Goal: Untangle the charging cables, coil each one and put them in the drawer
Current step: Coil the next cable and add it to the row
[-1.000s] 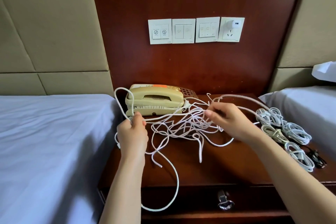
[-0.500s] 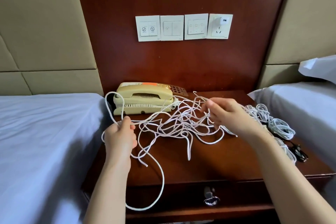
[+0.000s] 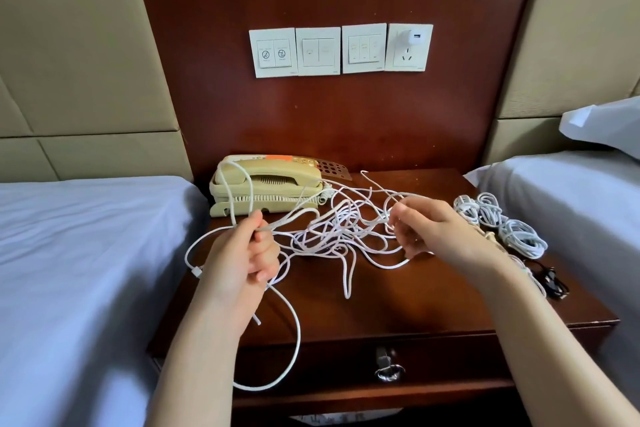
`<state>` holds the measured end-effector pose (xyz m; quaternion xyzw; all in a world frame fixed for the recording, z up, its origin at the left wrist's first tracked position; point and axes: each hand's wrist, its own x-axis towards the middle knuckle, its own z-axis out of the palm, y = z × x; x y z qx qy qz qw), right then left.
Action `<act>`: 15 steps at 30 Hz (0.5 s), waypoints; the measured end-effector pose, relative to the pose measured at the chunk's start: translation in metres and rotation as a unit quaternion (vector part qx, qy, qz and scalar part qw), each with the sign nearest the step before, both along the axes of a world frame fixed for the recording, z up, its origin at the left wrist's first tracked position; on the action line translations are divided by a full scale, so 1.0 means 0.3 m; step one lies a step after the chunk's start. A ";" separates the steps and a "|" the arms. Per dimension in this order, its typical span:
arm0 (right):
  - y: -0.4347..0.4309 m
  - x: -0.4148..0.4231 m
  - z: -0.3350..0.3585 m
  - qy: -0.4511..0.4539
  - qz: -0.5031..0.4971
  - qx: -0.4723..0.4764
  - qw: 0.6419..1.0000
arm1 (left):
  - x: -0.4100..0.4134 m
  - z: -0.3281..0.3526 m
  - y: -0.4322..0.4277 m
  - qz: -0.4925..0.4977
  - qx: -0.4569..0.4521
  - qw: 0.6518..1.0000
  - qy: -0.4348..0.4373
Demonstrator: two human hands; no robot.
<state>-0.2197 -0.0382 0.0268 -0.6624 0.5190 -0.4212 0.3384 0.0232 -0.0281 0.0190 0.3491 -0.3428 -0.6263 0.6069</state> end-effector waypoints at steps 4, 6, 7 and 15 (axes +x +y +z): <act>0.061 -0.009 0.082 -0.037 -0.052 -0.146 0.987 | -0.004 0.009 0.002 -0.017 -0.007 0.999 0.039; 0.092 -0.016 0.126 -0.053 -0.071 -0.214 0.973 | -0.010 0.012 0.002 -0.012 -0.009 0.999 0.050; 0.095 -0.018 0.130 -0.027 -0.089 -0.240 0.966 | -0.014 0.013 0.001 -0.009 -0.011 0.998 0.053; 0.002 0.012 -0.064 0.271 -0.092 -0.088 0.954 | -0.049 0.022 0.015 -0.014 -0.016 0.995 0.095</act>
